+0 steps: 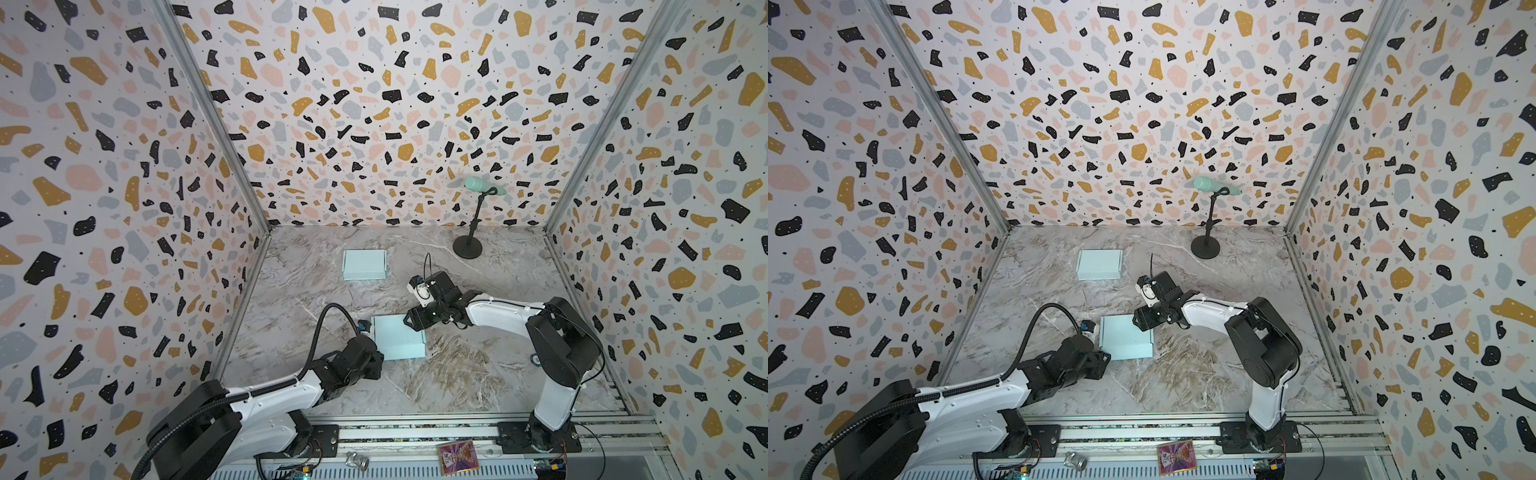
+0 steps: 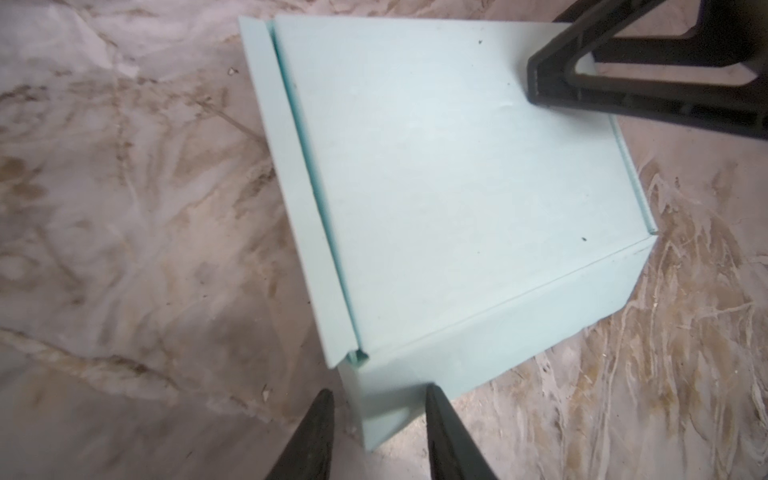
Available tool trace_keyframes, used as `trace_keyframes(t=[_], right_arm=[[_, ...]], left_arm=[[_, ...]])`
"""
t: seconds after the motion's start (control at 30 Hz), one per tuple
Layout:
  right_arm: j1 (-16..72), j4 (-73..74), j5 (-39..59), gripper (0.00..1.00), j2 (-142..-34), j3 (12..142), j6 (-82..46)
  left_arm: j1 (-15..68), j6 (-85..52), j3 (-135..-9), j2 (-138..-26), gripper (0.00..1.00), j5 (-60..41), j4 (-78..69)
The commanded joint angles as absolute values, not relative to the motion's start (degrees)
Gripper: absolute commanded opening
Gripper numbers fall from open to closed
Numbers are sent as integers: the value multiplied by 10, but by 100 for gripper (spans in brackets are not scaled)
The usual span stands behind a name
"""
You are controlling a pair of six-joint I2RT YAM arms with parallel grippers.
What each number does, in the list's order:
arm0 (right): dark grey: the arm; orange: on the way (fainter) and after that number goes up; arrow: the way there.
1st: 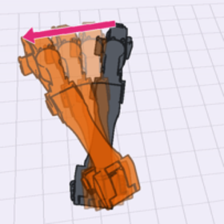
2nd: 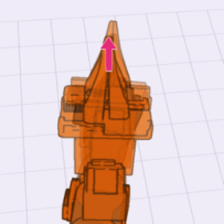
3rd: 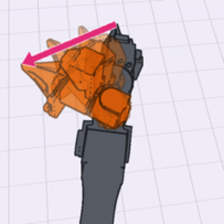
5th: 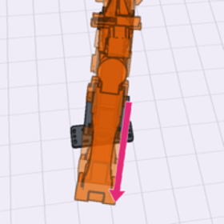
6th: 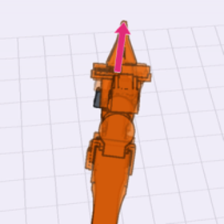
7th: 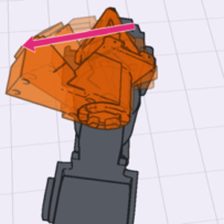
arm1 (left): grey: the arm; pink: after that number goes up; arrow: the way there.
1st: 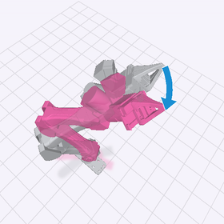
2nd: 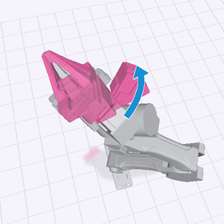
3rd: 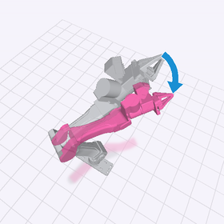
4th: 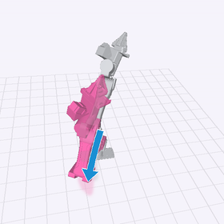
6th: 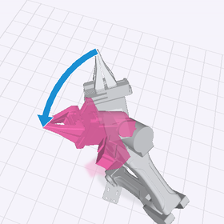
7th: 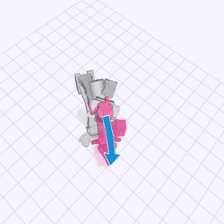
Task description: Fold the paper box
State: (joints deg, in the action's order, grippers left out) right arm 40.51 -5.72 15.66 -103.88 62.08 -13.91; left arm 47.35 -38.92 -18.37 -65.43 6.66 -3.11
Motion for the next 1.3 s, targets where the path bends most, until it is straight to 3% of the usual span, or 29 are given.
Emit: trace_keyframes(t=[0.0,0.43,0.7,1.07,1.27], right_arm=[[413,-89,151,69,-1051,619,-129],[417,-91,148,68,-1036,618,-132],[417,-97,130,69,-992,628,-145],[420,-127,92,72,-911,631,-165],[474,-140,74,69,-822,563,-207]], left_arm=[[468,-380,-181,-674,37,91,-28],[468,-381,-184,-666,34,92,-28],[468,-380,-171,-635,45,84,-9],[460,-364,-208,-516,50,104,84],[414,-313,-301,-607,52,65,57]])
